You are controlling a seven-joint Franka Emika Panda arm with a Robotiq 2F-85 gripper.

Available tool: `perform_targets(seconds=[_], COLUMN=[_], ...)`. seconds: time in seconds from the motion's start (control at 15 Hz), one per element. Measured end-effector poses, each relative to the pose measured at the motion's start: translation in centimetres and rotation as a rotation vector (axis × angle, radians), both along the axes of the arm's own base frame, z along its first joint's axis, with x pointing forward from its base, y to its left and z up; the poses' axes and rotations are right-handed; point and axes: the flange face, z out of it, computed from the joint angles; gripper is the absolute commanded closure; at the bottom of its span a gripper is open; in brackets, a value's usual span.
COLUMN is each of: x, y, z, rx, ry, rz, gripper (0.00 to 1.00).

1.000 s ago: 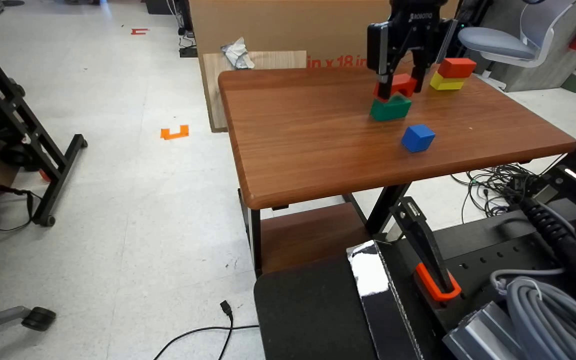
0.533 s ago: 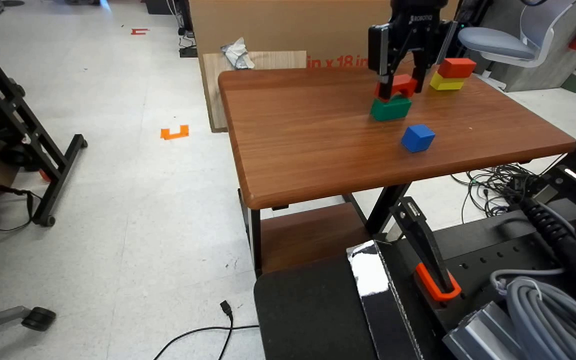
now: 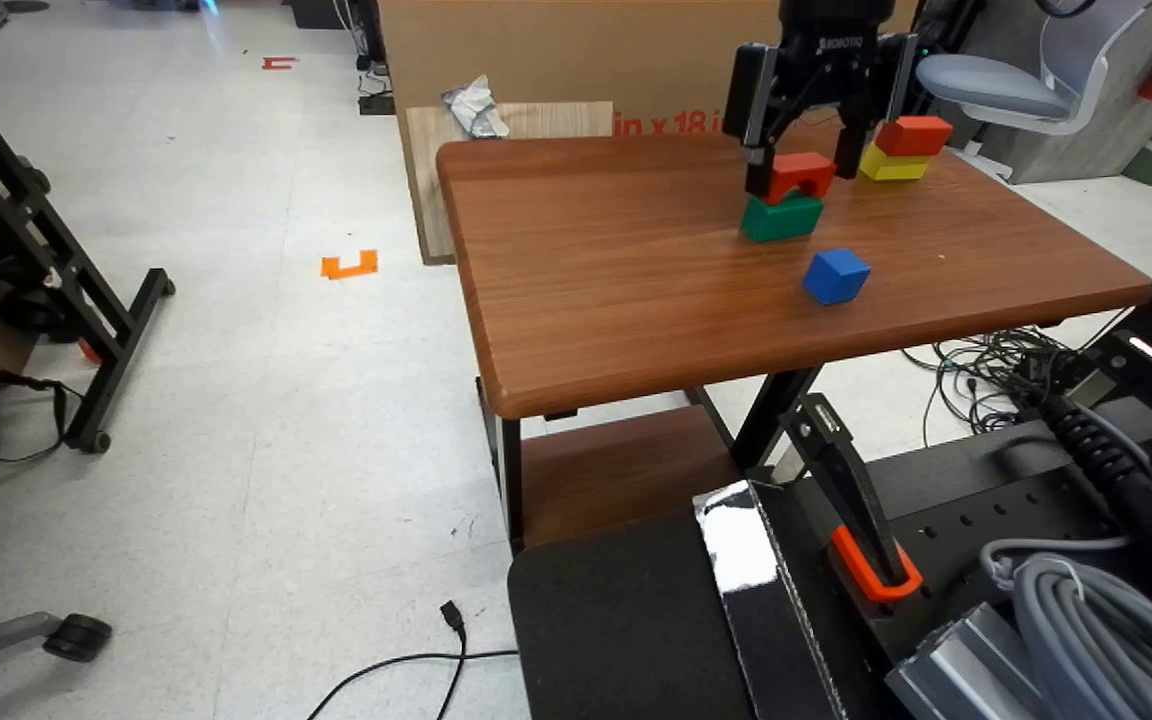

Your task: Put the orange block on the green block

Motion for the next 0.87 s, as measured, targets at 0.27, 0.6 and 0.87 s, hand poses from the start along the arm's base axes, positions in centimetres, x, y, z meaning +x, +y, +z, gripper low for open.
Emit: perform_targets(seconds=[0.27,0.6,0.87], x=[0.0,-1.9,-4.6], y=[0.0,-2.5,-4.7], z=[2.1,9.3,12.5], rx=[0.0,-0.056,-0.087], ry=[-0.022,-0.044,0.003], rz=[0.0,-0.119,-0.196], gripper=[0.0,0.0,0.0])
